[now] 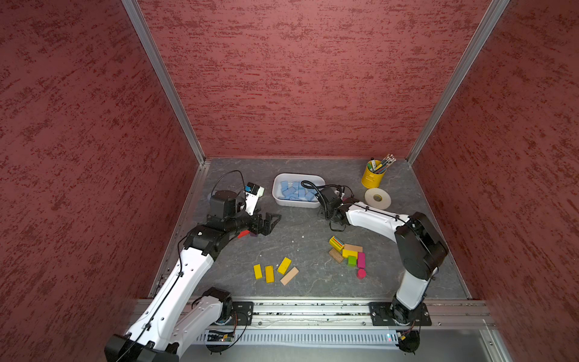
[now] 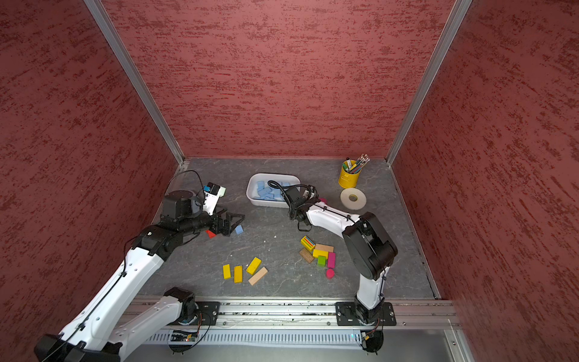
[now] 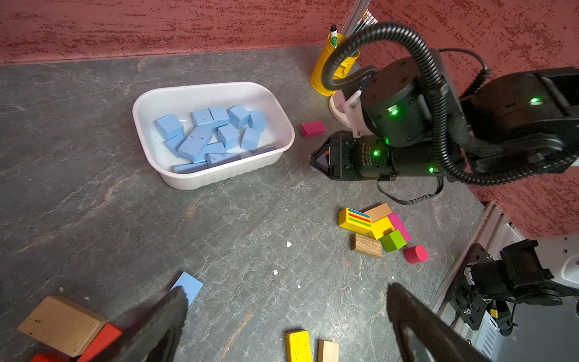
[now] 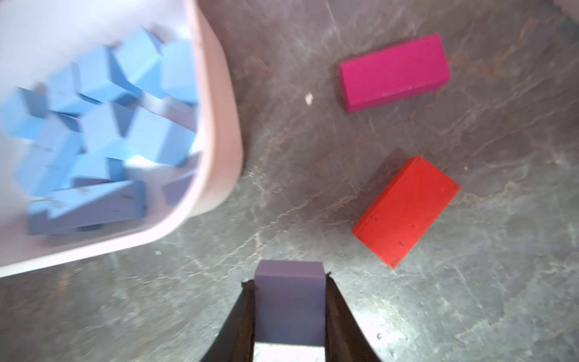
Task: Pick out the blue building blocks
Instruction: Pick up the building block from the center of the board, then place the building block in the storage box.
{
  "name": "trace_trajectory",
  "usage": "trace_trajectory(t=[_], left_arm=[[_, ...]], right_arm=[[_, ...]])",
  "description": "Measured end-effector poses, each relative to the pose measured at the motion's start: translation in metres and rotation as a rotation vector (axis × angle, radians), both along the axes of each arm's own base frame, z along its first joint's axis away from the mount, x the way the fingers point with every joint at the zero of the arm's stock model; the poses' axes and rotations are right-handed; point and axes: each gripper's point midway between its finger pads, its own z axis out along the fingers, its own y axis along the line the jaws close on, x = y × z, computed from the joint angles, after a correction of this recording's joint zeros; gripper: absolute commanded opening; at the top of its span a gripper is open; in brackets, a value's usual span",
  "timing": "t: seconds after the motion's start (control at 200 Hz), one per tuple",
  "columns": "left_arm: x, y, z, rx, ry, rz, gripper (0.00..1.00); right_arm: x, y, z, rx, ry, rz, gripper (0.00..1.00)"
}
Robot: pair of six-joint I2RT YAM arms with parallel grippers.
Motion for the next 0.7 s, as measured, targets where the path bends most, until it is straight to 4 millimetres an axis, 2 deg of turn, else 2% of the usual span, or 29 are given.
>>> trace_trajectory(t=[0.381, 0.551, 0.696], left_arm=[[-0.001, 0.003, 0.000, 0.007, -0.015, 0.010, 1.00], [0.000, 0.005, 0.000, 0.012, -0.019, 0.020, 1.00], [0.000, 0.006, 0.000, 0.013, -0.020, 0.024, 1.00]], right_arm=[[0.045, 0.038, 0.070, 0.073, -0.159, 0.089, 0.17], [0.067, 0.059, 0.068, 0.075, -0.165, 0.127, 0.18], [0.081, 0.074, 0.048, 0.062, -0.137, 0.162, 0.19]])
